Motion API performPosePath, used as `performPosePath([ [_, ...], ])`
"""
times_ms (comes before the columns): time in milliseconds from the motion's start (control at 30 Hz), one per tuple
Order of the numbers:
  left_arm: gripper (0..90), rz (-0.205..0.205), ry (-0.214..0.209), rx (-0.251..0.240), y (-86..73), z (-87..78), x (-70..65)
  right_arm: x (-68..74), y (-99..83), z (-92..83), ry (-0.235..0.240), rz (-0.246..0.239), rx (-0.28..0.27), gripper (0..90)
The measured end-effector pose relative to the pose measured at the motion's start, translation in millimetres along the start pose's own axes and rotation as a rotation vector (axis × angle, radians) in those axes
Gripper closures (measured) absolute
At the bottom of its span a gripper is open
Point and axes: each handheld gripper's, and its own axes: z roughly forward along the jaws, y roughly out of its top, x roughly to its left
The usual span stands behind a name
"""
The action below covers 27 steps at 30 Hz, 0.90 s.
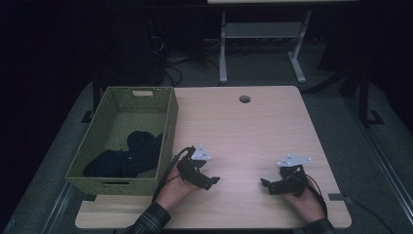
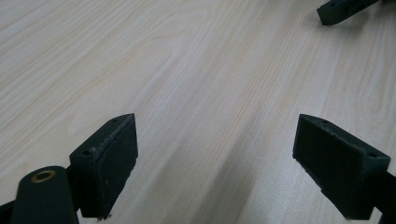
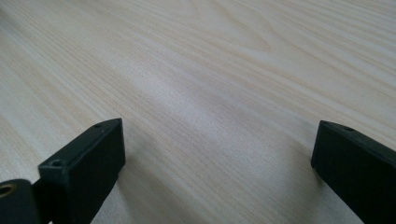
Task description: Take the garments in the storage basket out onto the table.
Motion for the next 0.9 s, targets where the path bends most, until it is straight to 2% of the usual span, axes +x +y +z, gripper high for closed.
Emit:
performPosePath([
  [900, 13.7, 0.010, -0.015, 0.002, 13.6, -14.0, -0.6, 0.1, 0.0, 0.0, 0.000, 0.001, 0.000, 2.6],
])
